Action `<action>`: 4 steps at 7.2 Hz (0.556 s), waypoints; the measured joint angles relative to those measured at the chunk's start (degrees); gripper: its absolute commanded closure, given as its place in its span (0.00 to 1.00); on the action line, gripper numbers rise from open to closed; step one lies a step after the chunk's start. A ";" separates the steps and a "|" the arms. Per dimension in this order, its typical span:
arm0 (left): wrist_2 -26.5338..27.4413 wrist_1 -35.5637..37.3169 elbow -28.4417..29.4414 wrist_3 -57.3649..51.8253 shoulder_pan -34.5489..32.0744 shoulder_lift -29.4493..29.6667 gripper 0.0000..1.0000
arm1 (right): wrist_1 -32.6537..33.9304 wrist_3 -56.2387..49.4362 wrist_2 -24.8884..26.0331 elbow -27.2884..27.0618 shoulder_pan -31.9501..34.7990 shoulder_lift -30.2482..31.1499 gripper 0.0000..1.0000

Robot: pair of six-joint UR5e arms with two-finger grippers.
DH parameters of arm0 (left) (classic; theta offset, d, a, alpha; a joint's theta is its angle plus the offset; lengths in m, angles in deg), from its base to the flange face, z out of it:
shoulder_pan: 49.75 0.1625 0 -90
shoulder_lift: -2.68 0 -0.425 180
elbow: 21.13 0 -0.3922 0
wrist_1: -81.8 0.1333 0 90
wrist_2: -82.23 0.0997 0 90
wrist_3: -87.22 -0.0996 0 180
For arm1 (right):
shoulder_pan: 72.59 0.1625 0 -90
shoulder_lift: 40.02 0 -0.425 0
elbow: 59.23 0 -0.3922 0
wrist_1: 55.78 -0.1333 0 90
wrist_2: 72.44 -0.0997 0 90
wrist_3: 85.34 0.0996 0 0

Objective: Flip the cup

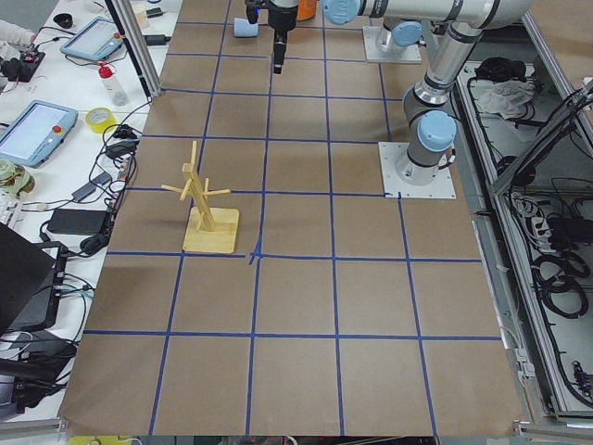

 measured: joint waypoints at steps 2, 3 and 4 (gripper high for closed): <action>0.00 0.00 -0.02 0.00 0.00 0.02 0.00 | 0.52 -0.57 0.15 -0.06 -1.53 -0.80 0.00; 0.00 0.00 -0.02 0.00 0.00 0.06 0.00 | 1.09 -0.81 0.06 0.34 -3.00 -2.58 0.00; 0.00 0.00 -0.03 0.00 0.00 0.08 0.00 | 2.70 -2.00 -0.30 0.92 -5.24 -5.65 0.00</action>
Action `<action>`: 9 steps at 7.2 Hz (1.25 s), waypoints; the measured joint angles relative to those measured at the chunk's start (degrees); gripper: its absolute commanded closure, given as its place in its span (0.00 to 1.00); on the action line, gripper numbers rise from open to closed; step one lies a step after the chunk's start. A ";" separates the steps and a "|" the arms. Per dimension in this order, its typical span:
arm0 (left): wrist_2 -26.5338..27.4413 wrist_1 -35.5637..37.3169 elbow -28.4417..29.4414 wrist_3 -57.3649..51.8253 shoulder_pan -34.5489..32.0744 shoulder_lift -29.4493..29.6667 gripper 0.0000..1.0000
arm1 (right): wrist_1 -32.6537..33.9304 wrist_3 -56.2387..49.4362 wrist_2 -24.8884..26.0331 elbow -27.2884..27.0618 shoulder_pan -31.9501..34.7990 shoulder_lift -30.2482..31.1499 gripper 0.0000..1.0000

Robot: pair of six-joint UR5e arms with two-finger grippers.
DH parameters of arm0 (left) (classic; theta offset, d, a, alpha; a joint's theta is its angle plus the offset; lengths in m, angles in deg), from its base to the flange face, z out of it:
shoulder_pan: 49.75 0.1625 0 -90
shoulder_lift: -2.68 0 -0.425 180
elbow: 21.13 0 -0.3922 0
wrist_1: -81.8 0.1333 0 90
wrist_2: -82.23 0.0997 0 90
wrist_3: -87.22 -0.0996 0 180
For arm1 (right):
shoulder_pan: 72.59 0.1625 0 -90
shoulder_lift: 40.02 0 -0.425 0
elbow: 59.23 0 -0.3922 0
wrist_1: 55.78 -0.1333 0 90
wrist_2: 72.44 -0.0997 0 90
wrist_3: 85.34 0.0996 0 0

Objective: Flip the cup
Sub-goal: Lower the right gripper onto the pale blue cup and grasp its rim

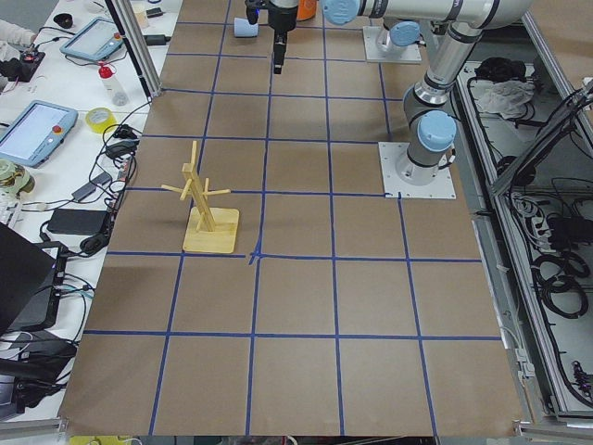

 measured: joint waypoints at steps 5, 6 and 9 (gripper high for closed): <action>0.00 0.00 0.00 0.00 0.00 -0.04 0.00 | 21.88 -10.87 -2.25 -2.51 -7.79 -20.50 0.00; 0.00 0.00 0.00 0.00 0.00 -0.06 0.00 | 26.92 -13.18 -2.20 -3.55 -8.24 -23.74 0.00; 0.00 0.00 0.00 0.00 0.00 -0.07 0.00 | 33.22 -14.89 -2.56 -4.46 -8.73 -28.66 0.22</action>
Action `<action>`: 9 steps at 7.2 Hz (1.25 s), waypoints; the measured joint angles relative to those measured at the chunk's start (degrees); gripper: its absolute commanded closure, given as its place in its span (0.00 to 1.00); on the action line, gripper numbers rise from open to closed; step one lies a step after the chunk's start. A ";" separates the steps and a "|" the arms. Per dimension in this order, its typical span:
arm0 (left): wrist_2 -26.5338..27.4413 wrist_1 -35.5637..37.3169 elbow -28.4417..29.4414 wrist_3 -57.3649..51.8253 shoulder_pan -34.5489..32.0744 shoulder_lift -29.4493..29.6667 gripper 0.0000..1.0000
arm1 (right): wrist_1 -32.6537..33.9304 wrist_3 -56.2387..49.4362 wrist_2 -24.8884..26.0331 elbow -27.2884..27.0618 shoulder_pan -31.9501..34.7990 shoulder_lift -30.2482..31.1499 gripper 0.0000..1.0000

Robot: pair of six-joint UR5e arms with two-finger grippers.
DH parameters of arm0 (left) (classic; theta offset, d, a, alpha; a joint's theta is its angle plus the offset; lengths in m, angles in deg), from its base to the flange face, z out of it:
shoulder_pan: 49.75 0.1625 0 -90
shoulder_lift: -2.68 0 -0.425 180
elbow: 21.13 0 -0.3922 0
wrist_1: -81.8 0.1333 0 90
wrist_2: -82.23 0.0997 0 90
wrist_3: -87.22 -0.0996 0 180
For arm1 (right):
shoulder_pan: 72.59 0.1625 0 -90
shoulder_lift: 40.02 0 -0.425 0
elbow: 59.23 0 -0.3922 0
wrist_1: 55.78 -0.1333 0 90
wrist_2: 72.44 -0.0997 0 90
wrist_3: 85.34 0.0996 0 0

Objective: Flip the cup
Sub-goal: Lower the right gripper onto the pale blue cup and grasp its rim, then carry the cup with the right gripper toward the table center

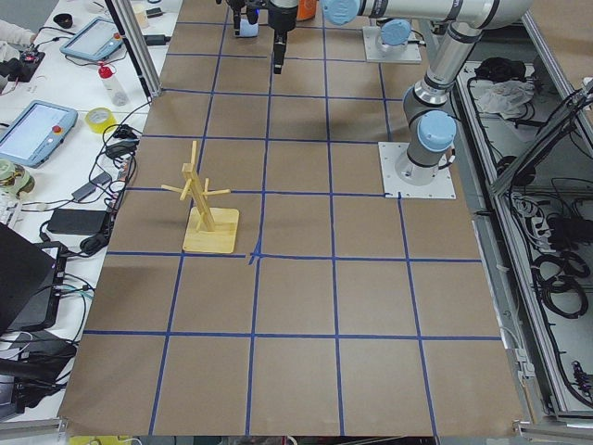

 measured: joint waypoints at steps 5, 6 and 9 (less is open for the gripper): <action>0.00 0.00 0.00 0.00 0.00 -0.01 0.00 | -0.93 -2.53 -0.53 0.28 2.94 2.48 0.35; 0.00 0.00 0.00 0.00 0.00 -0.01 0.00 | -2.02 -4.68 -0.37 0.14 6.14 4.36 0.35; 0.00 0.00 0.00 0.00 0.00 -0.01 0.00 | -6.76 -16.47 0.70 0.28 20.38 8.02 0.35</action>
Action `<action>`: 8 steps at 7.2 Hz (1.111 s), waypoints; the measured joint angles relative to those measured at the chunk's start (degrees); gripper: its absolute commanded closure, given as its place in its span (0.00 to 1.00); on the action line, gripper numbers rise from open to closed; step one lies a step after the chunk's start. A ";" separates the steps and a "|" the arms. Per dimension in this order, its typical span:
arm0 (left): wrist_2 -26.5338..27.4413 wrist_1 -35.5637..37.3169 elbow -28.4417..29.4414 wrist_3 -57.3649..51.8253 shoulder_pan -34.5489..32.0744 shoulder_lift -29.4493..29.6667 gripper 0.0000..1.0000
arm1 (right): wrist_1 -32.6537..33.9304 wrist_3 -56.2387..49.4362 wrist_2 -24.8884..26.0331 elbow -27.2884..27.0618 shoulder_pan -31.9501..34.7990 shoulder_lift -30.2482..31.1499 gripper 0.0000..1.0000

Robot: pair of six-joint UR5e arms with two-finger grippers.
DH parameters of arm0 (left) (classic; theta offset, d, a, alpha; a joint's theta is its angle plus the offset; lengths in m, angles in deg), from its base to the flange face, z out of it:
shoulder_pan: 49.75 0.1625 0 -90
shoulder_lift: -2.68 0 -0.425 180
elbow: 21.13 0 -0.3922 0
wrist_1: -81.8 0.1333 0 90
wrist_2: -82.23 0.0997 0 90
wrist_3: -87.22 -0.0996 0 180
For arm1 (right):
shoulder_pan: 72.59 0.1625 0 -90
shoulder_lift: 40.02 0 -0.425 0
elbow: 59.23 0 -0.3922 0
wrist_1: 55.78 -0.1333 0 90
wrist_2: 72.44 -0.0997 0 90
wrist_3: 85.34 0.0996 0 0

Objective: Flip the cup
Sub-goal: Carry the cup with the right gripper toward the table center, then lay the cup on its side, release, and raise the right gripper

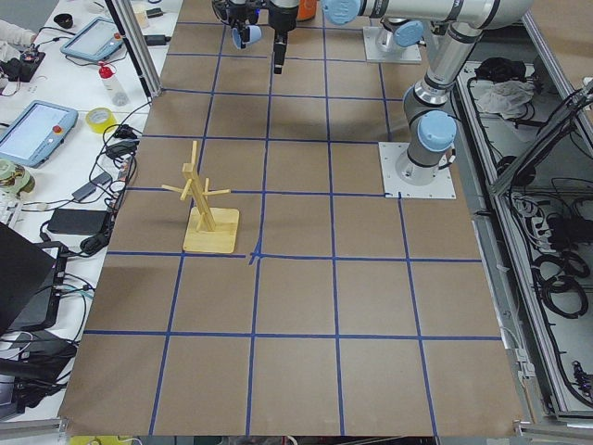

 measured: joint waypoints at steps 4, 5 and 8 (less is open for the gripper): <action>0.00 0.07 0.07 0.00 0.00 0.00 0.00 | 14.21 -25.37 -1.35 0.11 13.87 -5.77 0.34; 0.00 0.08 0.08 -0.02 0.00 0.00 0.00 | 19.10 -28.32 -1.91 0.32 16.13 -8.58 0.37; 0.00 0.08 0.09 -0.08 0.00 0.00 0.00 | 20.69 -31.06 -3.08 -0.16 18.37 -11.13 0.00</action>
